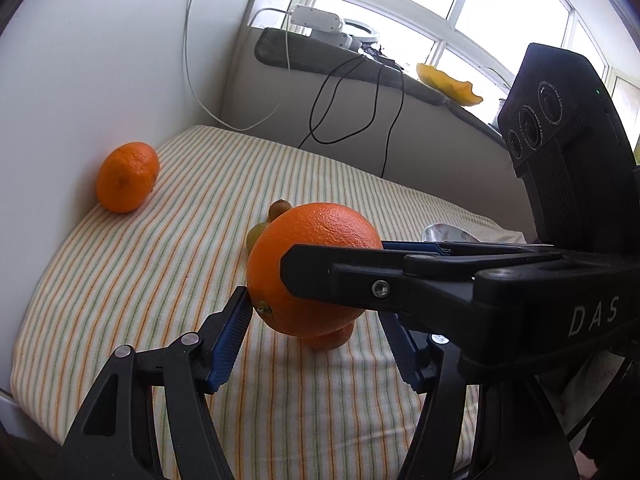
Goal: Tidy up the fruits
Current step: 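Lift the large orange with the right gripper and carry it over the plate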
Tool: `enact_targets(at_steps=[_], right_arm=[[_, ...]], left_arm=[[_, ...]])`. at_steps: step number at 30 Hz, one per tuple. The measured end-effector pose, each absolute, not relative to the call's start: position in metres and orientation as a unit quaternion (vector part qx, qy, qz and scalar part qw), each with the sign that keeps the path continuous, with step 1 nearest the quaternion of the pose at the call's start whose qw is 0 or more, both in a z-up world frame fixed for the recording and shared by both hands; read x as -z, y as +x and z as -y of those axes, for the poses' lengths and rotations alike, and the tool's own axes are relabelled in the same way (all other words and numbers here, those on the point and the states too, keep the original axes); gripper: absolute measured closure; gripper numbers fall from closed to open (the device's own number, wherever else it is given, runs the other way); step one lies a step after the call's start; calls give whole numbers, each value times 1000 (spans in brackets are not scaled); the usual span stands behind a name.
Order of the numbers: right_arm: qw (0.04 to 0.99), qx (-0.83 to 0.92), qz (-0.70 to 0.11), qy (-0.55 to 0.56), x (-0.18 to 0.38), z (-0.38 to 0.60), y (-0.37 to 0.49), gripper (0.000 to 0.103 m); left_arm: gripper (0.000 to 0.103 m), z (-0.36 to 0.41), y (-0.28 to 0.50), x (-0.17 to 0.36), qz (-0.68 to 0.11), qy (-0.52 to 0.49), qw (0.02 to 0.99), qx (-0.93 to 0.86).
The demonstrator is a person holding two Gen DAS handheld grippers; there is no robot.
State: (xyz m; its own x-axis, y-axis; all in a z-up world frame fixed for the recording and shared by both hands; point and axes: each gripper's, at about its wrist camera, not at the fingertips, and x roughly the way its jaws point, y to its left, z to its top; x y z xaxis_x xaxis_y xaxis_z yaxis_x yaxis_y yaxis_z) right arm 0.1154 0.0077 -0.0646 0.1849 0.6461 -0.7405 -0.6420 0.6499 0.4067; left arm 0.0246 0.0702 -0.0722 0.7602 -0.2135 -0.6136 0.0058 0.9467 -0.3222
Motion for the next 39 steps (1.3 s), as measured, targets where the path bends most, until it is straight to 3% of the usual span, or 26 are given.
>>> enact_targets(at_steps=[19, 39], right_arm=[[809, -360, -463, 26, 40, 82, 113, 25], [836, -288, -464, 60, 53, 171, 147, 25]], left_arm=[[38, 4, 59, 61, -349, -116, 920, 135], [38, 73, 111, 70, -379, -87, 897, 209]])
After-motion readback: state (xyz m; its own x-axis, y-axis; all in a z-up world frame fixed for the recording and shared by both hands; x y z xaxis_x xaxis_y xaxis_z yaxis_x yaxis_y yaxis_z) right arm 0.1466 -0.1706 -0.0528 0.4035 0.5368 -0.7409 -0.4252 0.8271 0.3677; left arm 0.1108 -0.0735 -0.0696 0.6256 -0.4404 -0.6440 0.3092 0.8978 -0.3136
